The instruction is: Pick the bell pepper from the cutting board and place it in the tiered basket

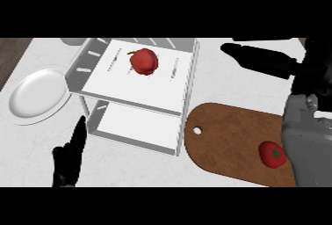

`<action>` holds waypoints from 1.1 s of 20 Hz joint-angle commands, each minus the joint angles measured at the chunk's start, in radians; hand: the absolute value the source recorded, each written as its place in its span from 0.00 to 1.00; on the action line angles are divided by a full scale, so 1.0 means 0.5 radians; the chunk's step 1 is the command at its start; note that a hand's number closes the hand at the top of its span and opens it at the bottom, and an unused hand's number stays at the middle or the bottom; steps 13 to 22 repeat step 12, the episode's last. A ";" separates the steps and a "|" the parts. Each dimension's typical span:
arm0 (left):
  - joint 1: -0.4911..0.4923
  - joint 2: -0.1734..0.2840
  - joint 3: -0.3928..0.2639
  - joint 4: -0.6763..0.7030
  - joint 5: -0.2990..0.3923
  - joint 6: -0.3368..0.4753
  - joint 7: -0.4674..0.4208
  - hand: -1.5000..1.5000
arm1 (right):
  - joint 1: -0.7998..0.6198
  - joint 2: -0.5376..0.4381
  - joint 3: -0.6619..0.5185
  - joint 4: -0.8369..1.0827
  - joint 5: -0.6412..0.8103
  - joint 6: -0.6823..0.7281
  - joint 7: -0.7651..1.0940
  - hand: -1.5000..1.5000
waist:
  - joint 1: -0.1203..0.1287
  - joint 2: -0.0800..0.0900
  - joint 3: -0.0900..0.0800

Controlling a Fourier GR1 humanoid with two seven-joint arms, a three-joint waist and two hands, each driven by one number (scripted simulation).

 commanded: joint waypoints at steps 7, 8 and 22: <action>0.111 0.013 0.024 -0.040 0.035 -0.026 0.016 0.50 | 0.905 -0.532 -0.745 -0.980 -0.888 0.469 0.016 0.00 | -0.019 0.009 -0.002; 0.091 0.016 0.052 -0.009 0.052 -0.028 -0.023 0.50 | 0.997 -0.566 -0.850 -0.989 -1.030 0.519 -0.039 0.00 | -0.053 0.005 0.000; 0.080 -0.004 0.021 -0.011 0.016 -0.003 0.018 0.50 | 1.287 -0.531 -1.230 -1.026 -1.555 0.695 -0.339 0.00 | -0.058 0.006 0.004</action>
